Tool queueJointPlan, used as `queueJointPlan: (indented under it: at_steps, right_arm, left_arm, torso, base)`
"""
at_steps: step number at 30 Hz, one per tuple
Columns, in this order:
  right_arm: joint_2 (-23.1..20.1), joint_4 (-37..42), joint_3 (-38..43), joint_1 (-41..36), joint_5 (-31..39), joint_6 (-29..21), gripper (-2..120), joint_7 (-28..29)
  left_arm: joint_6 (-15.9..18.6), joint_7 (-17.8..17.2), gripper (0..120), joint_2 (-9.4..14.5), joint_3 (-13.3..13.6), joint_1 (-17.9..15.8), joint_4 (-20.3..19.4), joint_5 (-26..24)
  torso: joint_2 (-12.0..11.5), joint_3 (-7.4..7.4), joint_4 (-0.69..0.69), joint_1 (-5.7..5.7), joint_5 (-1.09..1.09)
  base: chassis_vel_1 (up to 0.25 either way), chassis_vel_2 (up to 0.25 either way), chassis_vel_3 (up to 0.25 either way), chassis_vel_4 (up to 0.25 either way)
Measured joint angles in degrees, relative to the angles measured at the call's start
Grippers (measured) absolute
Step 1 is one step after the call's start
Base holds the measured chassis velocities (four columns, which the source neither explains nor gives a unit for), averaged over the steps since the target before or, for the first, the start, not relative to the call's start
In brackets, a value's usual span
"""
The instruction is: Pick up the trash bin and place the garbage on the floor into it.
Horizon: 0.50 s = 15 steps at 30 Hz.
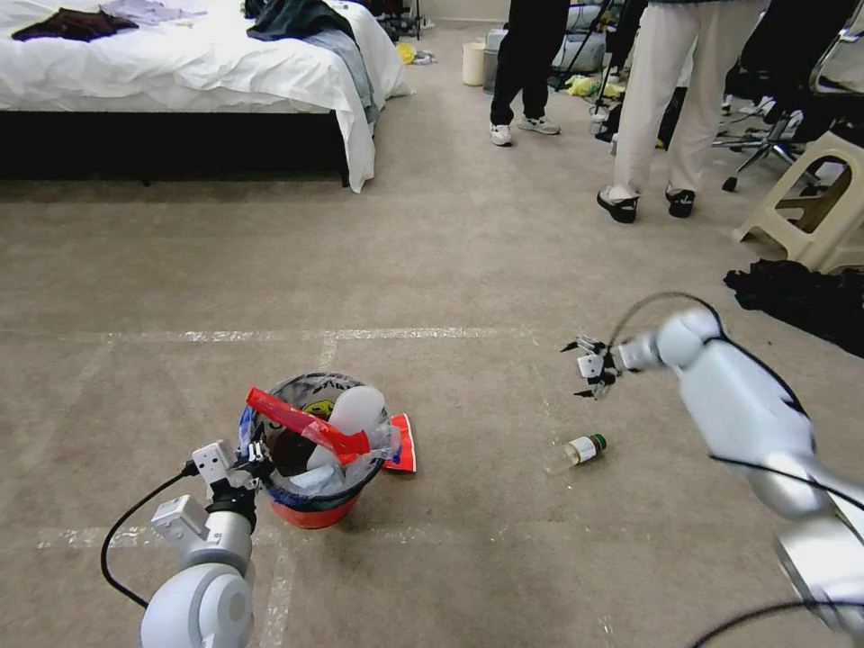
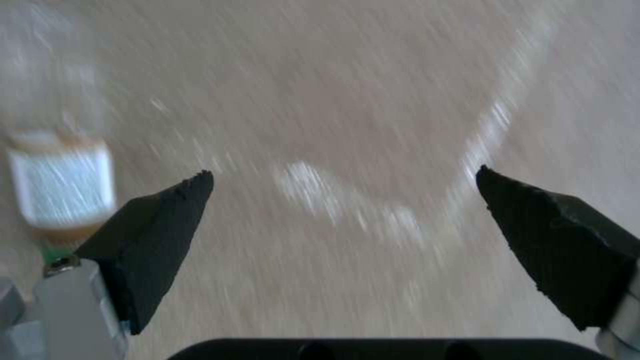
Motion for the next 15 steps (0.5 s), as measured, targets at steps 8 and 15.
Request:
queueJointPlan:
  at_steps: [8, 15]
  right_arm:
    - [4.7, -6.05, -1.79, 1.06, 1.85, -1.28, 100, -12.69]
    - [1.11, -3.78, -0.88, -1.87, 3.85, -1.45, 100, -20.71]
  left_arm:
    - [-0.34, 0.21, 4, -0.12, -1.8, 0.63, -0.75, -0.71]
    - [-0.35, 0.11, 4, -0.18, -1.86, 0.47, -0.58, -0.77]
  torso:
    - [0.0, -0.01, -0.03, 0.0, -0.01]
    - [0.0, -0.01, -0.06, 0.0, 0.0]
  base:
    - [0.0, 0.0, 0.0, 0.0]
    - [0.0, 0.0, 0.0, 0.0]
